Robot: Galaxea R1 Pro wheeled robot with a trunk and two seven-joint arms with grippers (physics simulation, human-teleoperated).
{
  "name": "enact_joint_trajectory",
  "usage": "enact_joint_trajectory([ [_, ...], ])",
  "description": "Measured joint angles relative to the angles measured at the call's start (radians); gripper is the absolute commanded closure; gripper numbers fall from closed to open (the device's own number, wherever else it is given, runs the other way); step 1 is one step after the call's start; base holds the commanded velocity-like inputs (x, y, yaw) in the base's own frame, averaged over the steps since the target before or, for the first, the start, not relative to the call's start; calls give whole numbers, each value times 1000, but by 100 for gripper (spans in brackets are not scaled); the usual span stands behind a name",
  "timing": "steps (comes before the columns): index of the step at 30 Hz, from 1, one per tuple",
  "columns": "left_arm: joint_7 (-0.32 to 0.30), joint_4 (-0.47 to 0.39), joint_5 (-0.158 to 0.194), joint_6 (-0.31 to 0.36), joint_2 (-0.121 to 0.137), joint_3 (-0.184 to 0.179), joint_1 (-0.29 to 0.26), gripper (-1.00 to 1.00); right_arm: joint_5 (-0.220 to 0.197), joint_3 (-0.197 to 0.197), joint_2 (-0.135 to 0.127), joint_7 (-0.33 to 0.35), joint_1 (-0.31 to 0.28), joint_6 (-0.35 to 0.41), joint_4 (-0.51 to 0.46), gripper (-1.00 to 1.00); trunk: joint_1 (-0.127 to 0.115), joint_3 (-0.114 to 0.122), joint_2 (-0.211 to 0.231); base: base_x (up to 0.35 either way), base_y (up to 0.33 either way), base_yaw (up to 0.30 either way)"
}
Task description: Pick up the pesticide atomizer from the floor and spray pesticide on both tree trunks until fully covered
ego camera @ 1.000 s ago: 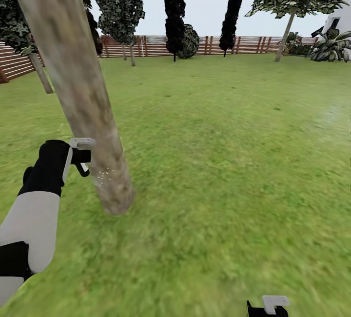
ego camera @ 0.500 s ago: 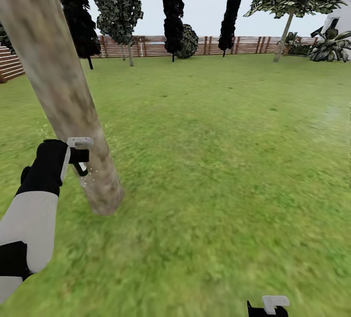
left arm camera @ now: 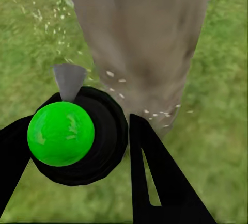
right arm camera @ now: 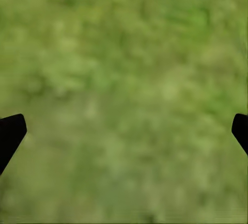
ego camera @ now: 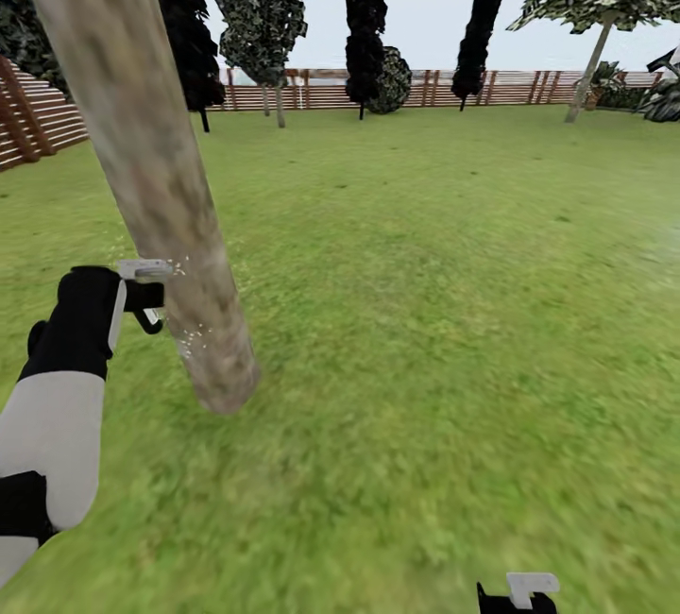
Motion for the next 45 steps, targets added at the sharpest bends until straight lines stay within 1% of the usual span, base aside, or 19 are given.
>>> enact_joint_trajectory([
  [4,0,-1,2,-1,-6,-5,-4,100,0,0,0,0,0,0,0,-100,0,0,0,0,0,277],
  [7,0,2,0,-7,-9,-10,13,100,0,0,0,0,0,0,0,-100,0,0,0,0,0,182],
  [8,-2,12,1,-11,-11,-10,28,100,0,0,-1,0,0,0,0,-100,0,0,0,0,0,28],
  [10,-4,21,5,-19,-21,-9,107,100,0,0,-1,0,0,0,0,-100,0,0,0,0,0,8],
  [12,-5,23,10,-37,-50,-9,160,100,0,-1,-2,0,0,0,0,-100,0,0,0,0,0,1],
  [13,-5,29,5,-69,-57,-9,182,100,0,-1,-2,0,0,0,0,-100,0,0,0,0,0,-112],
  [14,-5,55,2,-108,-60,-10,198,100,0,-1,-2,0,0,0,0,-100,0,0,0,0,0,-178],
  [16,-5,100,-1,-128,-57,-12,204,100,0,-1,-2,0,0,0,0,-100,0,2,0,0,0,-208],
  [18,-5,106,-4,-131,-50,-12,204,100,0,-1,-2,0,0,0,0,-100,0,4,0,0,0,-192],
  [19,-5,103,-5,-133,-45,-5,201,100,0,-1,-2,0,0,0,0,-100,0,5,0,0,0,-68],
  [22,-5,96,-1,-132,-31,2,180,100,0,-1,-2,-1,0,0,0,-100,0,6,0,0,0,-18],
  [23,-5,95,-1,-129,-30,3,156,100,0,-1,-3,-1,0,0,0,-100,0,6,0,0,0,-1],
  [24,-5,95,-2,-127,-27,4,119,100,0,-1,-3,-1,0,0,0,-100,0,6,0,0,0,0],
  [25,-4,95,-7,-126,-15,5,106,100,0,-1,-3,-1,0,0,0,-100,0,6,0,0,0,0],
  [28,-5,96,-4,-124,29,5,67,100,0,-1,-3,-1,0,0,0,-100,0,6,0,0,0,0],
  [29,-5,96,-1,-123,34,4,62,100,0,-1,-3,-1,0,0,0,-100,0,6,0,0,0,0],
  [35,-5,96,2,-132,33,-5,71,100,0,-2,-3,-1,0,0,0,-100,0,6,0,101,-85,0],
  [39,-5,96,1,-128,31,-2,72,100,0,-2,-3,-1,0,0,0,-100,0,6,0,155,-213,0],
  [45,-6,95,2,-128,31,2,71,100,0,-1,-3,-1,0,0,0,-100,1,9,0,-265,-98,-159],
])
